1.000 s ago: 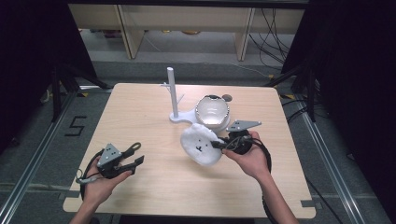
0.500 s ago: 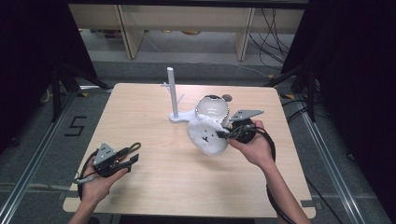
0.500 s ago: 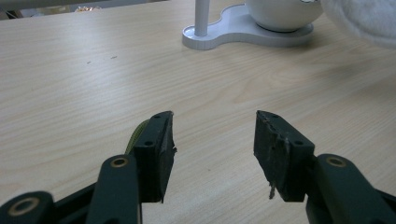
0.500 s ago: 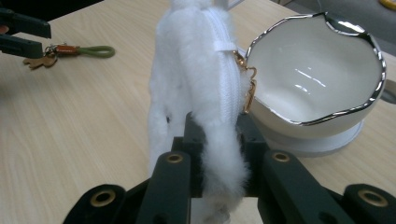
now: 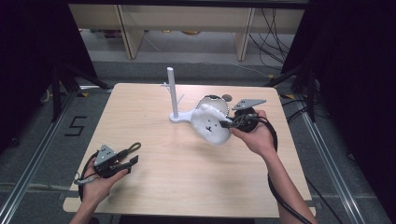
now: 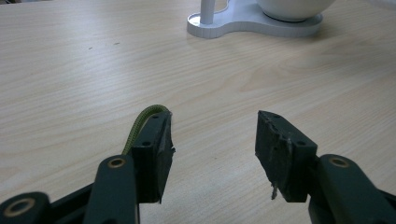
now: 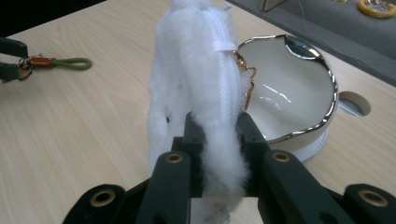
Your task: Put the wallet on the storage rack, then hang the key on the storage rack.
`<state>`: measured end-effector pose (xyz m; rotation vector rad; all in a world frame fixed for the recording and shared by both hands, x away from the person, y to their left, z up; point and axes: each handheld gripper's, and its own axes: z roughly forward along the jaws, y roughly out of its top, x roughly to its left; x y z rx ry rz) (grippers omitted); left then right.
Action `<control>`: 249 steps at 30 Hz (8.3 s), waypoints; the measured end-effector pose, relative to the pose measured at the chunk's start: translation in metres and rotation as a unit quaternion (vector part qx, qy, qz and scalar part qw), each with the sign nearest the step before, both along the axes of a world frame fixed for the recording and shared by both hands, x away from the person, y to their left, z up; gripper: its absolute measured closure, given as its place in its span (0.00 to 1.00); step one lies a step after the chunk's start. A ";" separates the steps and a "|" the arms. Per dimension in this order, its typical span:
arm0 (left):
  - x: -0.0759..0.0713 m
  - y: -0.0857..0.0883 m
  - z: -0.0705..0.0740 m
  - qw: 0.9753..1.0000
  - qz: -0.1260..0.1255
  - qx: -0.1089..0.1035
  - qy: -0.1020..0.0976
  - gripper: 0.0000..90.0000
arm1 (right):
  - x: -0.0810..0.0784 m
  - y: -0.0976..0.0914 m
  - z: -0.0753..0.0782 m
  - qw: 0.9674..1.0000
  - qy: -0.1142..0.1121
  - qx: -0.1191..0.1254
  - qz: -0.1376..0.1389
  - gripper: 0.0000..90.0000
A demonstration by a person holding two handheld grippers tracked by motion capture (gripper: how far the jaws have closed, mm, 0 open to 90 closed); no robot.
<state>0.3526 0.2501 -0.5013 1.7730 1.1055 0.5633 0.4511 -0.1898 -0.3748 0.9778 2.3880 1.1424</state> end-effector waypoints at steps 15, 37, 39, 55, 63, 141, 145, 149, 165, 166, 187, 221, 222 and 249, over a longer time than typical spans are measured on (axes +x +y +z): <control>0.001 -0.001 -0.003 1.000 -0.004 -0.005 0.003 0.50 | 0.024 0.001 0.011 1.000 -0.005 -0.009 -0.015 0.87; 0.001 0.001 -0.004 1.000 0.000 -0.007 0.006 0.50 | 0.061 0.007 0.015 0.999 -0.026 -0.027 -0.037 0.87; 0.001 0.001 -0.004 1.000 -0.002 -0.008 0.005 0.50 | 0.065 0.008 0.016 0.999 -0.021 -0.031 -0.037 0.87; 0.001 0.001 -0.004 1.000 0.002 -0.006 0.008 0.50 | 0.081 0.010 -0.003 0.997 -0.034 -0.046 -0.054 0.86; 0.001 0.001 -0.004 1.000 0.002 -0.006 0.008 0.49 | 0.082 0.015 -0.005 0.994 -0.053 -0.080 -0.056 0.86; 0.021 0.011 0.018 0.999 0.000 0.038 0.020 0.39 | -0.027 -0.048 -0.066 0.989 0.001 -0.038 -0.144 0.45; 0.025 0.015 0.022 0.998 -0.010 0.053 0.039 0.39 | -0.039 -0.051 -0.071 0.988 0.015 -0.025 -0.154 0.45; 0.032 0.018 0.028 0.995 -0.020 0.076 0.062 0.39 | -0.048 -0.049 -0.079 0.985 0.067 -0.019 -0.156 0.45; 0.073 0.030 0.028 0.960 -0.090 0.185 0.189 0.51 | -0.057 -0.052 -0.085 0.985 0.098 -0.025 -0.142 0.43; 0.075 0.030 0.025 0.960 -0.094 0.186 0.189 0.51 | -0.057 -0.053 -0.085 0.985 0.096 -0.027 -0.142 0.43; 0.096 0.024 0.015 0.919 -0.117 0.247 0.284 0.61 | -0.056 -0.049 -0.087 0.981 0.125 -0.001 -0.152 0.42; 0.081 0.017 0.035 0.950 -0.116 0.176 0.232 0.77 | -0.055 -0.052 -0.086 0.984 0.112 0.005 -0.139 0.42; 0.080 0.018 0.037 0.955 -0.112 0.163 0.223 0.77 | -0.056 -0.052 -0.086 0.984 0.110 0.000 -0.141 0.42; 0.051 0.012 0.040 0.995 -0.067 0.023 0.070 0.77 | -0.059 -0.050 -0.089 0.979 0.130 0.021 -0.153 0.42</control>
